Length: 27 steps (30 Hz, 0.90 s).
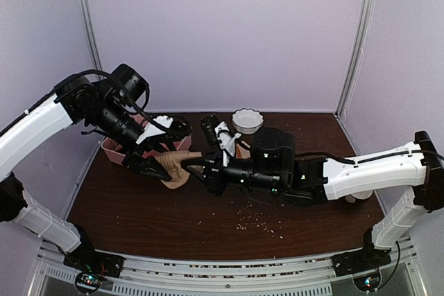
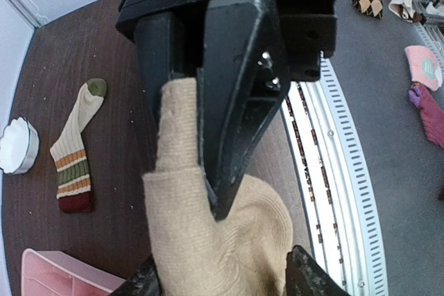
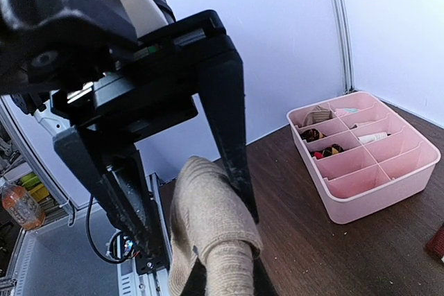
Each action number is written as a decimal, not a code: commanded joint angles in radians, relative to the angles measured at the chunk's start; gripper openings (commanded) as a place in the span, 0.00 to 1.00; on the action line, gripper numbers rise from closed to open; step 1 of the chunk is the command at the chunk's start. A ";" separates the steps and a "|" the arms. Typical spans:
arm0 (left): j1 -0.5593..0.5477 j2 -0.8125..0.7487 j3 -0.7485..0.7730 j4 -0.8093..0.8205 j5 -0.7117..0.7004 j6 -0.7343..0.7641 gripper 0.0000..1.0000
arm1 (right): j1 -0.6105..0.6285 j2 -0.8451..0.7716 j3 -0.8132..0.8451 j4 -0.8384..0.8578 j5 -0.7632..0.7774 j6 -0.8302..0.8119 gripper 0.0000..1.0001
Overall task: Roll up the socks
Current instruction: Roll the sock.
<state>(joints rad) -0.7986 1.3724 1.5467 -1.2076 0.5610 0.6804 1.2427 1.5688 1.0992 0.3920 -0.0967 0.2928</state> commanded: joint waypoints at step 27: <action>-0.308 -0.236 -0.290 0.493 -0.921 0.334 0.46 | -0.024 0.075 -0.051 0.317 0.054 0.838 0.00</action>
<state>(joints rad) -1.0714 1.1709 1.3106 -0.8635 -0.1917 0.9119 1.2274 1.6165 1.0122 0.6315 -0.0437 1.0191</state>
